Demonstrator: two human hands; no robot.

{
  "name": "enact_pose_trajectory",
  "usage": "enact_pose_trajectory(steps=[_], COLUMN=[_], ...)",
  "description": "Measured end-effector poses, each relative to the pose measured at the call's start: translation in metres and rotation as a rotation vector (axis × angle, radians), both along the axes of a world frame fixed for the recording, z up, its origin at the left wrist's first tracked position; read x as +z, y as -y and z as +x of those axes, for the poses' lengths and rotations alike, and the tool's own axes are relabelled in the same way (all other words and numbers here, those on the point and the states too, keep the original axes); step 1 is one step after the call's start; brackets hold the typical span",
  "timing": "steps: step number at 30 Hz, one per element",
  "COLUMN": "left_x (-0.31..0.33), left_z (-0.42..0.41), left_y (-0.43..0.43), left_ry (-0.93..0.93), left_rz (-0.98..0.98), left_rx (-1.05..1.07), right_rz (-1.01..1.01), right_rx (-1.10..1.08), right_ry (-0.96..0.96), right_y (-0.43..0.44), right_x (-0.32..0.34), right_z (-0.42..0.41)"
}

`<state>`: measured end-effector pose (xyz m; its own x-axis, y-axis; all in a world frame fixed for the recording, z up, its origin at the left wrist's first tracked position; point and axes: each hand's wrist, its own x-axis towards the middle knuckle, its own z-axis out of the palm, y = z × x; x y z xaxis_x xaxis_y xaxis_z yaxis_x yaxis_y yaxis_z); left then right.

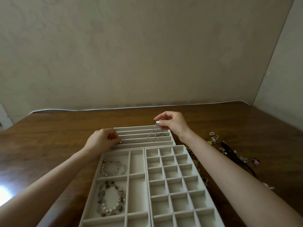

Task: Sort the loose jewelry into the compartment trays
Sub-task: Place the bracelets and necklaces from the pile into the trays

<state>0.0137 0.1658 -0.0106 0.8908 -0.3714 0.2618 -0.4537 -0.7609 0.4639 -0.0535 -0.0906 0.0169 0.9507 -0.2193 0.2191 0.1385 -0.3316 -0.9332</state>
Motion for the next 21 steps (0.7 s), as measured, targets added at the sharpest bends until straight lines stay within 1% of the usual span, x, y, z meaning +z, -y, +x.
enact_pose_trajectory(steps=[3, 7, 10, 16, 21], left_x=[-0.001, -0.002, -0.002, -0.001, 0.004], left_z=[0.001, 0.002, -0.001, -0.009, -0.023], left_y=[-0.001, 0.000, 0.007, 0.031, 0.067], left_ry=[0.012, 0.046, 0.072, 0.066, 0.095], left_rz=[-0.041, -0.082, -0.136, -0.211, -0.214], left_rx=[0.019, 0.031, 0.034, -0.067, -0.169], right_rz=[-0.060, -0.202, -0.207, -0.190, -0.405], right_rx=[0.017, 0.009, -0.016, -0.079, -0.206], right_ry=[-0.027, -0.070, -0.057, -0.028, -0.048], right_y=[0.001, 0.010, 0.020, 0.046, 0.072], right_x=[-0.002, -0.009, -0.010, -0.005, -0.011], right_z=[-0.001, -0.006, -0.011, -0.029, -0.042])
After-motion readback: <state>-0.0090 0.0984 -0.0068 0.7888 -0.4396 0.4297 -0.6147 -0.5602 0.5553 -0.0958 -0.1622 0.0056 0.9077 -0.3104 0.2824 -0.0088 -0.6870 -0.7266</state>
